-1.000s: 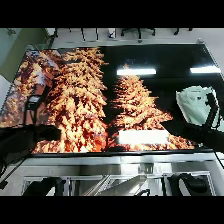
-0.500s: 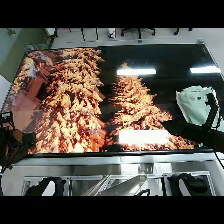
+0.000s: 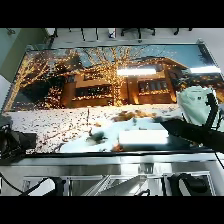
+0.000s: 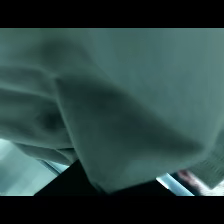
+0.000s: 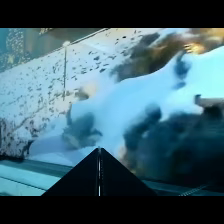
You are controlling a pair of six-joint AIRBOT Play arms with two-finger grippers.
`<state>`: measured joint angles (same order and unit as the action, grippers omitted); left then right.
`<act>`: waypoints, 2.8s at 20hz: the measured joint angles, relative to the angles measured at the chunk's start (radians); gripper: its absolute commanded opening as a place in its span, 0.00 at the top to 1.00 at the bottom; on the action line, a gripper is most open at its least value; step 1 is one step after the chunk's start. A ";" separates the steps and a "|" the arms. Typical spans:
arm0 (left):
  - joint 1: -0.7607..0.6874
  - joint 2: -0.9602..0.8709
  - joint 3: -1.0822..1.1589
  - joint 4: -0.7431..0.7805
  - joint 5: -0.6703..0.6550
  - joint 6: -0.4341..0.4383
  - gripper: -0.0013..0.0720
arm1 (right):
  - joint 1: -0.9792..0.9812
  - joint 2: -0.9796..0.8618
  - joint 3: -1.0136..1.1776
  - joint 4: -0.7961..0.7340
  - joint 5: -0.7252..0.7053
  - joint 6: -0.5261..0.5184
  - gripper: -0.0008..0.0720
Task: Fold the shirts.
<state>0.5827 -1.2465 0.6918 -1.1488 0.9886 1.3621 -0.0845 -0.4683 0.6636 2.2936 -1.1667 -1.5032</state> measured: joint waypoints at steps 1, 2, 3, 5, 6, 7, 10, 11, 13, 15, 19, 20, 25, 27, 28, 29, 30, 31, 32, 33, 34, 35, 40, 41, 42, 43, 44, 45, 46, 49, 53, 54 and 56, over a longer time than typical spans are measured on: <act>-0.012 -0.016 0.036 0.000 0.023 0.009 0.96 | 0.000 0.000 0.000 0.000 0.000 0.000 0.96; -0.031 -0.020 0.075 -0.002 0.052 0.020 0.96 | 0.000 0.000 0.000 0.000 0.000 0.000 0.96; -0.060 -0.015 0.121 -0.003 0.086 0.029 0.96 | 0.000 0.000 0.000 0.000 0.000 0.000 0.96; -0.142 0.024 0.219 -0.012 0.157 0.056 0.96 | 0.000 0.000 0.000 0.000 0.000 0.000 0.96; -0.195 0.054 0.277 -0.027 0.187 0.073 0.96 | 0.000 0.000 0.000 0.000 0.000 0.000 0.96; -0.254 0.086 0.336 -0.052 0.216 0.089 0.96 | 0.000 0.000 0.000 0.000 0.000 0.000 0.96; -0.470 0.193 0.531 -0.183 0.279 0.114 0.96 | 0.000 0.000 0.000 0.000 0.000 0.000 0.96; -0.544 0.222 0.583 -0.243 0.284 0.119 0.96 | 0.000 0.000 0.000 0.000 0.000 0.000 0.96; -0.699 0.269 0.660 -0.351 0.282 0.125 0.96 | 0.000 0.000 0.000 0.000 0.000 0.000 0.96; -0.848 0.284 0.700 -0.412 0.270 0.125 0.96 | 0.000 0.000 0.000 0.000 0.000 0.000 0.96; -1.099 0.189 0.731 -0.469 0.265 0.124 0.96 | 0.000 0.000 0.000 0.000 0.000 0.000 0.96; -1.152 0.143 0.734 -0.478 0.254 0.124 0.96 | 0.000 0.000 0.000 0.000 0.002 0.000 0.96; -1.331 -0.112 0.747 -0.499 0.197 0.124 0.11 | 0.000 0.000 0.000 0.000 0.019 0.000 0.96; -1.341 -0.185 0.791 -0.499 0.232 0.123 0.11 | 0.000 0.000 0.000 0.005 0.021 0.000 0.89; -1.329 -0.209 0.830 -0.498 0.268 0.123 0.11 | 0.000 -0.001 0.000 0.011 0.026 0.000 0.56; -1.311 -0.225 0.872 -0.498 0.309 0.122 0.11 | 0.000 -0.004 0.000 0.013 0.031 0.000 0.36; -1.282 -0.233 0.916 -0.497 0.358 0.122 0.11 | 0.000 -0.012 0.000 0.015 0.037 -0.002 0.36; -1.249 -0.232 0.951 -0.493 0.401 0.124 0.11 | 0.000 -0.025 0.000 0.016 0.037 -0.013 0.36; -1.209 -0.221 0.972 -0.492 0.447 0.125 0.11 | 0.000 -0.044 0.000 0.019 0.040 -0.032 0.36; -1.165 -0.200 0.972 -0.491 0.488 0.132 0.11 | 0.000 -0.069 0.000 0.019 0.040 -0.048 0.36; -1.123 -0.173 0.949 -0.492 0.515 0.132 0.11 | -0.001 -0.098 0.000 0.019 0.035 -0.066 0.36; -1.080 -0.141 0.902 -0.495 0.533 0.134 0.11 | -0.001 -0.129 0.000 0.019 0.024 -0.085 0.36; -0.900 0.043 0.391 -0.750 0.397 0.195 0.11 | 0.037 -0.297 -0.058 0.022 -0.019 -0.168 0.35; -0.885 0.065 0.286 -0.831 0.333 0.221 0.11 | 0.060 -0.324 -0.087 0.022 -0.010 -0.175 0.35; -0.877 0.077 0.187 -0.914 0.260 0.250 0.11 | 0.086 -0.348 -0.116 0.030 0.011 -0.182 0.35; -0.879 0.079 0.110 -0.986 0.198 0.277 0.11 | 0.117 -0.375 -0.145 0.041 0.042 -0.185 0.35; -0.892 0.072 0.046 -1.057 0.140 0.301 0.11 | 0.148 -0.402 -0.167 0.055 0.075 -0.189 0.35; -0.915 0.057 0.002 -1.117 0.090 0.321 0.11 | 0.183 -0.433 -0.184 0.072 0.116 -0.190 0.35; -0.943 0.038 -0.022 -1.158 0.048 0.335 0.11 | 0.216 -0.465 -0.196 0.084 0.152 -0.193 0.35; -1.051 -0.031 -0.011 -1.236 -0.045 0.359 0.11 | 0.309 -0.573 -0.215 0.122 0.266 -0.197 0.36; -1.168 -0.122 0.095 -1.250 -0.120 0.372 0.11 | 0.385 -0.687 -0.214 0.165 0.364 -0.201 0.36; -1.183 -0.145 0.124 -1.250 -0.128 0.372 0.11 | 0.394 -0.703 -0.212 0.180 0.380 -0.202 0.36; -1.202 -0.188 0.171 -1.249 -0.142 0.375 0.11 | 0.406 -0.724 -0.205 0.185 0.411 -0.202 0.40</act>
<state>-0.6189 -1.4349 0.8627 -2.3978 0.8471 1.7370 0.3214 -1.1927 0.4587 2.4786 -0.7559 -1.7054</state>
